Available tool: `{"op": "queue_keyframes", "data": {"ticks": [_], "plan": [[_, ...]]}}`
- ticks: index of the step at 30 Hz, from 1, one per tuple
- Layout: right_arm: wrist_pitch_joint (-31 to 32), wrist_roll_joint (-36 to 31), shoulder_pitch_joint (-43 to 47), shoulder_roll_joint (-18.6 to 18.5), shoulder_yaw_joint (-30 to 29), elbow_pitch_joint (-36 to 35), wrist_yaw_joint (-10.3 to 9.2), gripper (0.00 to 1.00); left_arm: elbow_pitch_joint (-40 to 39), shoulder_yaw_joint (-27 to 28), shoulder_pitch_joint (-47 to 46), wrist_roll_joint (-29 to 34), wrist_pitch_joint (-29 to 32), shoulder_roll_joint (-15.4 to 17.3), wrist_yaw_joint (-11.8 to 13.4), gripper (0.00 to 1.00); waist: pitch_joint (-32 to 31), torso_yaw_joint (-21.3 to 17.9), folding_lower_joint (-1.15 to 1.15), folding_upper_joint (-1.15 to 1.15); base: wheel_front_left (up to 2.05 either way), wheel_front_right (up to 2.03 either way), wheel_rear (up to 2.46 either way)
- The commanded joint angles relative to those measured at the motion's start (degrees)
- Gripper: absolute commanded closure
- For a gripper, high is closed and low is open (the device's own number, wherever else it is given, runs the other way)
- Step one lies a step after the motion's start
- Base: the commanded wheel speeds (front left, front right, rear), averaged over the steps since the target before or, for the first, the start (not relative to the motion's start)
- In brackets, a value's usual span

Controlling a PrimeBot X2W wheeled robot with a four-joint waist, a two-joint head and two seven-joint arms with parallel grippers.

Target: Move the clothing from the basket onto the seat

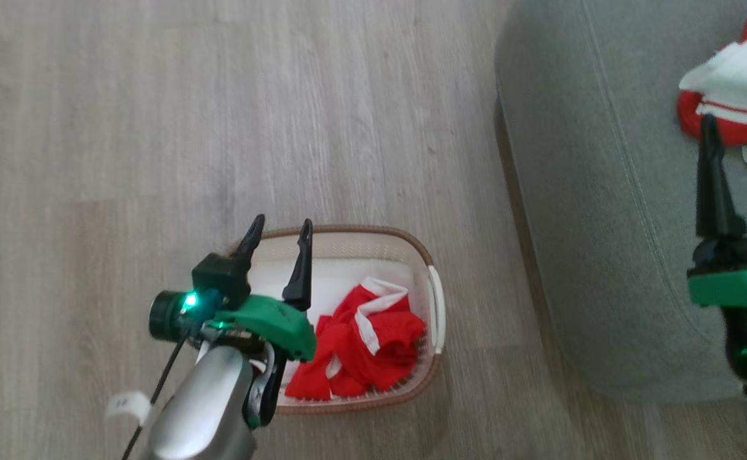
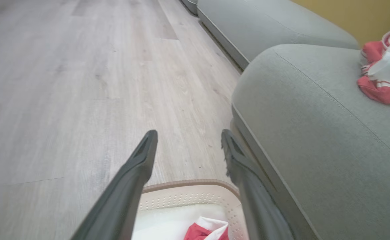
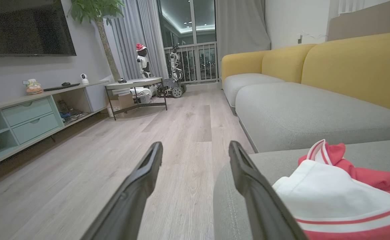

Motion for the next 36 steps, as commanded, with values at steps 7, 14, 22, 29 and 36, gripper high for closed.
{"op": "queue_keyframes", "data": {"ticks": [7,14,22,29,36], "plan": [[-0.5,1.9,-5.8,-2.7,1.0,-3.5,-0.01,0.00,11.5,-2.5,-8.2,-5.6,-0.3,0.0,-0.9,0.00,7.3,-4.0,0.00,0.00,0.00,0.00,0.00],[-0.5,3.0,-9.3,-3.9,1.0,-4.5,-0.01,0.00,22.0,-6.6,-13.9,-9.3,-0.3,0.0,-2.2,0.00,12.5,-6.1,0.00,0.00,0.00,0.00,0.00],[-0.5,4.1,-13.5,-5.5,2.1,-6.7,-0.01,0.00,33.7,-11.5,-20.0,-15.6,0.9,0.0,-4.1,0.00,18.6,-9.4,0.00,0.00,0.00,0.00,0.00],[-0.5,5.1,-16.8,-5.8,2.2,-7.4,-0.01,0.00,39.7,-14.8,-23.5,-19.9,4.5,0.0,-5.1,0.00,23.3,-12.2,0.00,0.00,0.00,0.00,0.00],[-0.5,5.4,-19.2,-6.0,0.9,-8.4,-0.01,0.00,42.8,-18.1,-26.6,-22.8,10.3,0.0,-7.2,0.00,27.5,-13.8,0.00,0.00,0.00,0.00,0.00]]}}
